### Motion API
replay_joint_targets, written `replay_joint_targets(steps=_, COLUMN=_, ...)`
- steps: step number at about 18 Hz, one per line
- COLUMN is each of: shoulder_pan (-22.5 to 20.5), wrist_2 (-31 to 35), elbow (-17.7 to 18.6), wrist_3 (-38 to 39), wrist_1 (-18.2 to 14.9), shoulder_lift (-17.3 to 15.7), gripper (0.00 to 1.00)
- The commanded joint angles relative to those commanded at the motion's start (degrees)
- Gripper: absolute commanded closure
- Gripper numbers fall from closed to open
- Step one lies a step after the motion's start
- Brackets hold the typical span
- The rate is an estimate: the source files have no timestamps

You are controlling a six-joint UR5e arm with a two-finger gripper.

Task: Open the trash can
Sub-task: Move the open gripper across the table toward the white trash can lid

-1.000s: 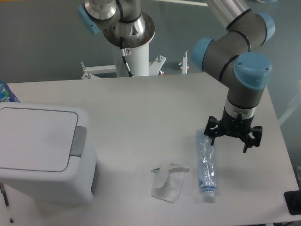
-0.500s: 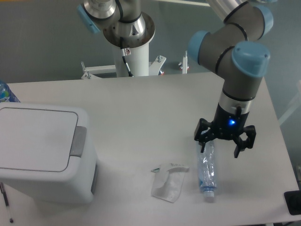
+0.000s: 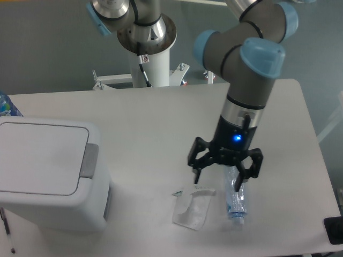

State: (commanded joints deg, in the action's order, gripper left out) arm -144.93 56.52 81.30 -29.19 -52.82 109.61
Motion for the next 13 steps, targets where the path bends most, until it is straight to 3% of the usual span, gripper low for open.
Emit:
replay_joint_targets(steps=6, shoulder_pan=5.3, wrist_2=-0.1, elbow=0.9, wrist_3=3.4, wrist_1=-0.6, shoulder_lift=-2.9, gripper=0.00)
replay_joint_targets(steps=13, shoulder_pan=8.3, wrist_2=0.1, elbow=7.6, wrist_3=4.8, wrist_1=0.0, shoulder_lift=-7.9, gripper=0.00)
